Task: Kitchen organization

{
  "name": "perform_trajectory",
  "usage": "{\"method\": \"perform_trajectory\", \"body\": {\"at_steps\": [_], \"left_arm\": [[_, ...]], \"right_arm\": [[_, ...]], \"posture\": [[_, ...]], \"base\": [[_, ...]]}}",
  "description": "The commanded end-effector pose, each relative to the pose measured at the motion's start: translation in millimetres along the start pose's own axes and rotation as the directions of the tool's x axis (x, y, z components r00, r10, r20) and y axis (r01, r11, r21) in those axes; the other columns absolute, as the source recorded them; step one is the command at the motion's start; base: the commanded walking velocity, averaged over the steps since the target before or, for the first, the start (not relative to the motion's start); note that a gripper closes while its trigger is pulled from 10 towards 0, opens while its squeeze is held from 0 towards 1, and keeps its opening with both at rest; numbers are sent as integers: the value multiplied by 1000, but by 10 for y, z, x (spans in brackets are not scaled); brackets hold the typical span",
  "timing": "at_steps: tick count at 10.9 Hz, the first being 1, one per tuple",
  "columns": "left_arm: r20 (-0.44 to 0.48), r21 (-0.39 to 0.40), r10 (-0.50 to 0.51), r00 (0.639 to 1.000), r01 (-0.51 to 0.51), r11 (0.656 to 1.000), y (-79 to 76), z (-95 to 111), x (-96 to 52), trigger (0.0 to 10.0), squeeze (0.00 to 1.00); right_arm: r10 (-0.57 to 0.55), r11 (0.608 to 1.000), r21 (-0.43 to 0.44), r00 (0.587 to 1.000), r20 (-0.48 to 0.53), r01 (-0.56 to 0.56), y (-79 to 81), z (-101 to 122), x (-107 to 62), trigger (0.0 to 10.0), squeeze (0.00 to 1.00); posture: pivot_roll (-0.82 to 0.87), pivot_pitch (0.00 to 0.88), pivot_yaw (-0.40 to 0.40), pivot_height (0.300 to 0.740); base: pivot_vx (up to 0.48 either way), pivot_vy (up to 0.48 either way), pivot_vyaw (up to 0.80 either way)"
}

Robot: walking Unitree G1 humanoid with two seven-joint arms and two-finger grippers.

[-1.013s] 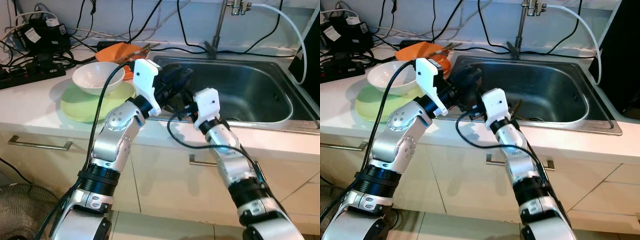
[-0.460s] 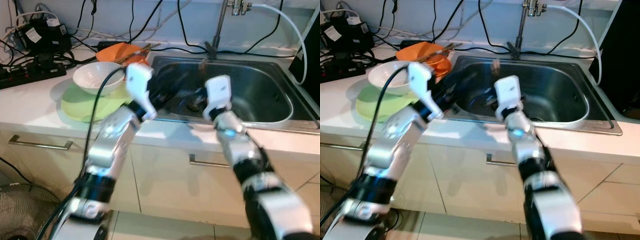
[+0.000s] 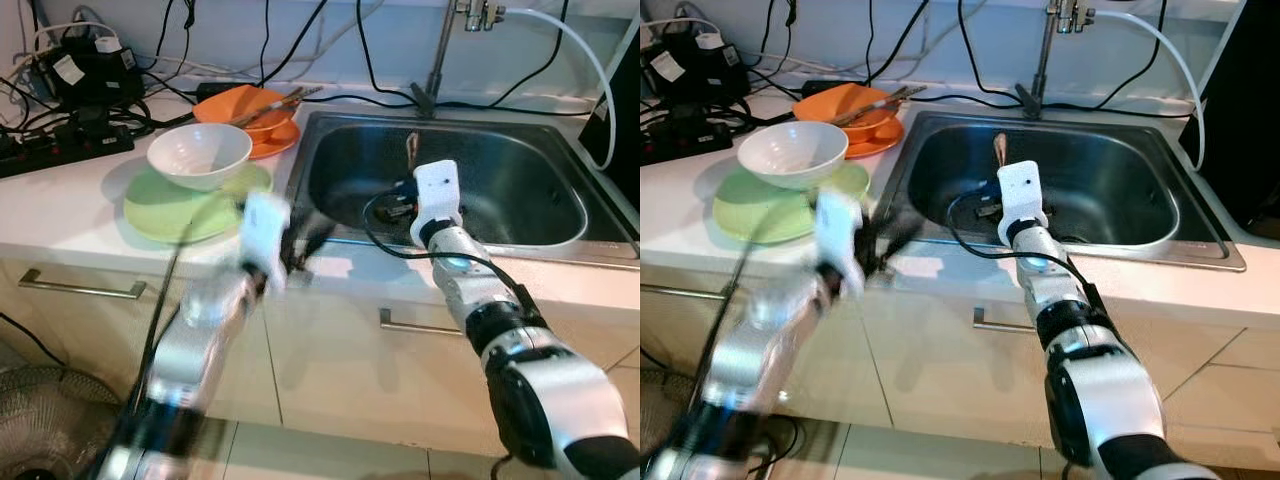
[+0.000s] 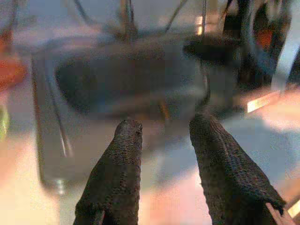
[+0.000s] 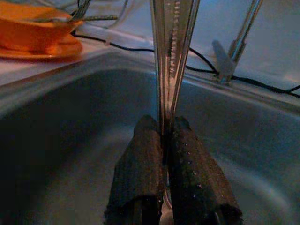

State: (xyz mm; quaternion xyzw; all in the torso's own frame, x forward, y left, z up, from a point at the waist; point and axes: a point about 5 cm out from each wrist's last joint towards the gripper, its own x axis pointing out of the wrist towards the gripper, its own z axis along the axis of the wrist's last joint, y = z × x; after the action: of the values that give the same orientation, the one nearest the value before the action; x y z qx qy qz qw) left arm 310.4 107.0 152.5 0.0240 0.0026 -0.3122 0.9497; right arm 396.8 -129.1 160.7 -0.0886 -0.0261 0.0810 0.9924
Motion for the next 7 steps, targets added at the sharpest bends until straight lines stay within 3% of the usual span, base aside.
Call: {"method": "perform_trajectory", "body": {"at_steps": [1,6,7], "left_arm": [[-4,19,-2,1000,2,1000,-45,37,-21,10000,0],[-57,-16,-8,998,8,1000,-202,-40,-114,10000,0],[-61,-16,-7,998,6,1000,-207,-42,-125,10000,0]], "right_arm": [[-13,1000,-2,1000,3,13,-17,42,24,10000,0],[-30,999,10,999,-11,30,-36,49,40,10000,0],[-32,999,16,999,-13,32,-36,46,40,10000,149]], "posture": [[235,29,15,740],[255,67,15,740],[257,70,14,740]], "base": [[0,0,0],[0,0,0],[0,0,0]]}}
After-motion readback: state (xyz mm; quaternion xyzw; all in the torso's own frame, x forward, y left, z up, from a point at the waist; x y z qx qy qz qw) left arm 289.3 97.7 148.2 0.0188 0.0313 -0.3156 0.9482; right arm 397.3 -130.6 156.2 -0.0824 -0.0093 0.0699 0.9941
